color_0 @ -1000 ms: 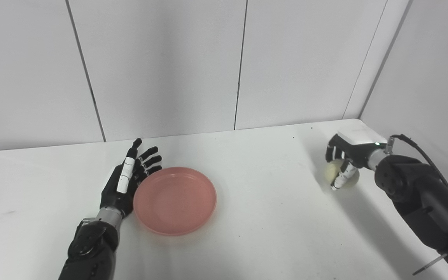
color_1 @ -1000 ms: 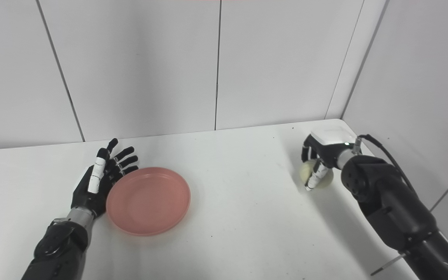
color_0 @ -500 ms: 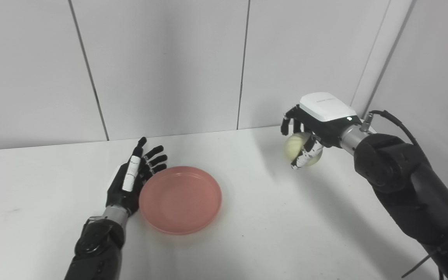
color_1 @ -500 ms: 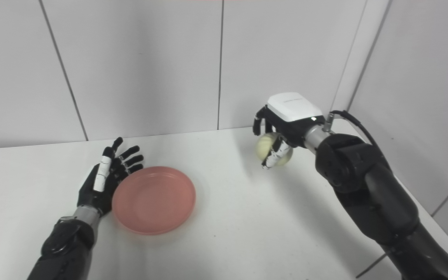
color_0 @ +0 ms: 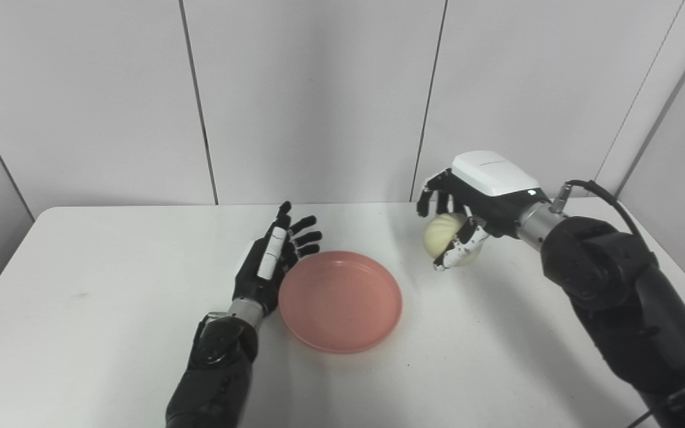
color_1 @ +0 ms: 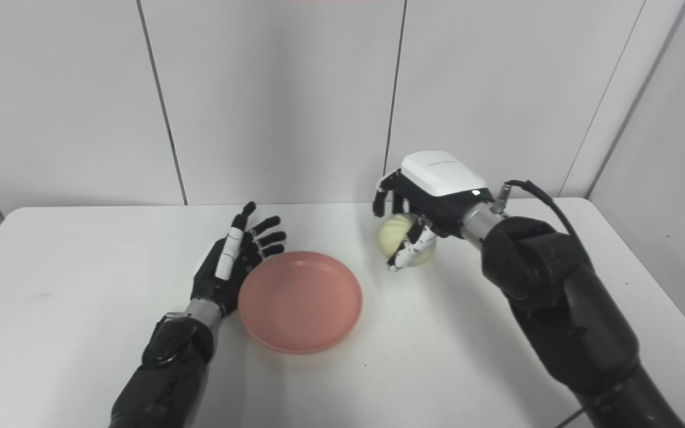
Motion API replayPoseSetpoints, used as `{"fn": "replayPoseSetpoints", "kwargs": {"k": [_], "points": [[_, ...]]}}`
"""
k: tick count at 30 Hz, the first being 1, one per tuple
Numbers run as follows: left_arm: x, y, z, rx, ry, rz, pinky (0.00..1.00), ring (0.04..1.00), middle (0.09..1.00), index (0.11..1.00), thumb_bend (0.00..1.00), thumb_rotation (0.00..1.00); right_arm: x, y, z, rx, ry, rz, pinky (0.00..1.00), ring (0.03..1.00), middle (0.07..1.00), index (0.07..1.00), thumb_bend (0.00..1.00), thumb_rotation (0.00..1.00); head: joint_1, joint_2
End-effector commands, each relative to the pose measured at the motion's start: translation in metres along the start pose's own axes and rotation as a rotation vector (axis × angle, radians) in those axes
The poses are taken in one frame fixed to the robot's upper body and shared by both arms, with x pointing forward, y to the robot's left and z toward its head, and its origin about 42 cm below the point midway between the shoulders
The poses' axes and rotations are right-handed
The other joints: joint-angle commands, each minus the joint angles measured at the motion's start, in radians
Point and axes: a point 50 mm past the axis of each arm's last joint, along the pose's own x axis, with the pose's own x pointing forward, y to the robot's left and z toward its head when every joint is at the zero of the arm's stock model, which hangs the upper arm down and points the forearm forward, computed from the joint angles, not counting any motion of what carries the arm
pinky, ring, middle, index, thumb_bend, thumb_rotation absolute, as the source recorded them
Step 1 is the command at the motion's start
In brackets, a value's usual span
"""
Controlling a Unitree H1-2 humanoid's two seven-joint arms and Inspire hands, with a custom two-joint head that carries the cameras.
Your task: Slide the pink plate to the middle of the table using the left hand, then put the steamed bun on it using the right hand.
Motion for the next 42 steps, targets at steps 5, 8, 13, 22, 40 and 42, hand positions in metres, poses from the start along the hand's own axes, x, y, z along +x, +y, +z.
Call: {"fn": "replayPoseSetpoints", "kwargs": {"k": [5,8,13,22,40,42], "points": [[-0.017,-0.010,-0.035,-0.036,0.107,0.019,0.73,0.747,0.818,1.000,0.91,0.81,0.024,-0.016,0.041,-0.033,-0.117,-0.066,0.22,0.295,0.418,0.521,0.52,0.01,0.020,-0.004],[-0.016,-0.012,-0.037,-0.035,0.115,0.019,0.73,0.751,0.827,1.000,0.90,0.80,0.031,-0.008,0.051,-0.021,-0.145,-0.052,0.16,0.233,0.464,0.486,0.53,0.00,0.030,-0.007],[-0.016,-0.013,-0.038,-0.030,0.110,0.009,0.72,0.747,0.818,1.000,0.91,0.80,0.043,0.005,0.062,-0.037,-0.162,0.002,0.19,0.263,0.472,0.483,0.53,0.00,0.044,-0.009],[-0.017,-0.015,-0.038,-0.033,0.102,0.016,0.71,0.737,0.819,1.000,0.90,0.81,0.065,0.033,0.066,-0.057,-0.167,0.083,0.18,0.257,0.471,0.483,0.53,0.00,0.044,-0.005],[-0.018,-0.012,-0.037,-0.040,0.105,0.008,0.75,0.760,0.822,1.000,0.90,0.79,0.082,0.074,0.055,-0.065,-0.135,0.178,0.22,0.299,0.474,0.485,0.53,0.00,0.034,0.004],[-0.018,-0.011,-0.037,-0.036,0.102,0.008,0.75,0.761,0.816,1.000,0.89,0.80,0.082,0.075,0.054,-0.066,-0.132,0.182,0.24,0.315,0.475,0.486,0.53,0.00,0.033,0.004]]}}
